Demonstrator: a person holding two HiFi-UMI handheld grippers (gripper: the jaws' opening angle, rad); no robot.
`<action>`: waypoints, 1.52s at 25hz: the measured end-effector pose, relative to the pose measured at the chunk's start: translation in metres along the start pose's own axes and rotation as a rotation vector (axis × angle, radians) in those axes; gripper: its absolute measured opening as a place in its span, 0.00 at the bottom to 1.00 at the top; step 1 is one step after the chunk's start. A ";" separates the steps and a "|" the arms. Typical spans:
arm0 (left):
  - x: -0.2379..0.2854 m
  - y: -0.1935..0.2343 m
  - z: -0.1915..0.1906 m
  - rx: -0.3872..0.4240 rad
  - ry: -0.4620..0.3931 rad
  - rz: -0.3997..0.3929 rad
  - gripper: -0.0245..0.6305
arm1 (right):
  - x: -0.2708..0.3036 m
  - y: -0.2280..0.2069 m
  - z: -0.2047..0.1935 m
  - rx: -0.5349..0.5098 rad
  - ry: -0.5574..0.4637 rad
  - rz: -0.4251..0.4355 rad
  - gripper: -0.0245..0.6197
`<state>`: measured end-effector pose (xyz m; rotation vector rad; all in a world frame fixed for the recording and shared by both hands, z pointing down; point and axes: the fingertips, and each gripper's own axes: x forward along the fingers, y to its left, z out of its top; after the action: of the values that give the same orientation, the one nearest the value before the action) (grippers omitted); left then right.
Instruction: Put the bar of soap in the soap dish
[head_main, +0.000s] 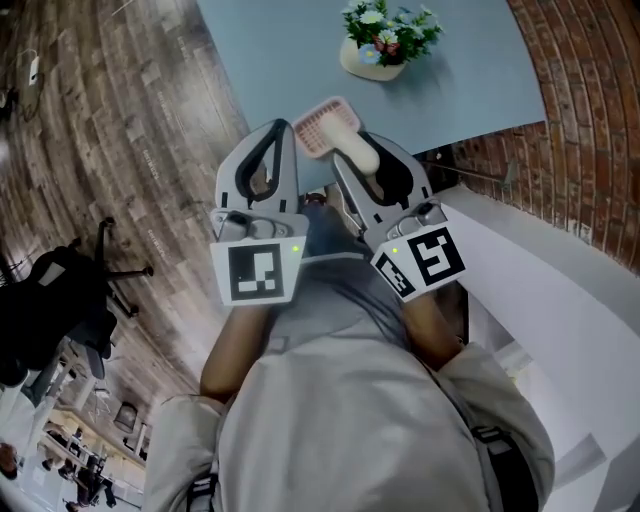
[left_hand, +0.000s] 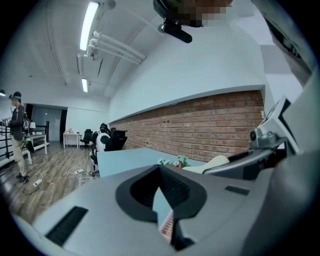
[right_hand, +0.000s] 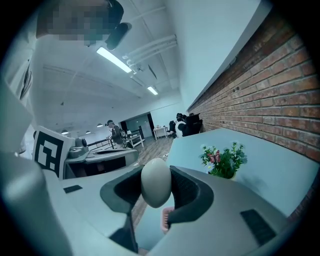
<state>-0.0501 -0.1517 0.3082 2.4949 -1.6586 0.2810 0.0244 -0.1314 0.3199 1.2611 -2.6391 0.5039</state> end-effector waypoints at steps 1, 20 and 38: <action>0.002 0.000 -0.001 -0.003 0.003 -0.002 0.04 | 0.002 -0.001 -0.002 0.001 0.006 0.001 0.29; 0.011 0.010 -0.019 -0.040 0.055 0.023 0.04 | 0.021 -0.006 -0.032 -0.021 0.081 0.040 0.29; 0.010 0.015 -0.026 -0.053 0.067 0.040 0.04 | 0.030 -0.001 -0.046 -0.018 0.114 0.069 0.29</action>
<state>-0.0626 -0.1612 0.3359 2.3896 -1.6696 0.3170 0.0072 -0.1366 0.3722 1.1052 -2.5937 0.5439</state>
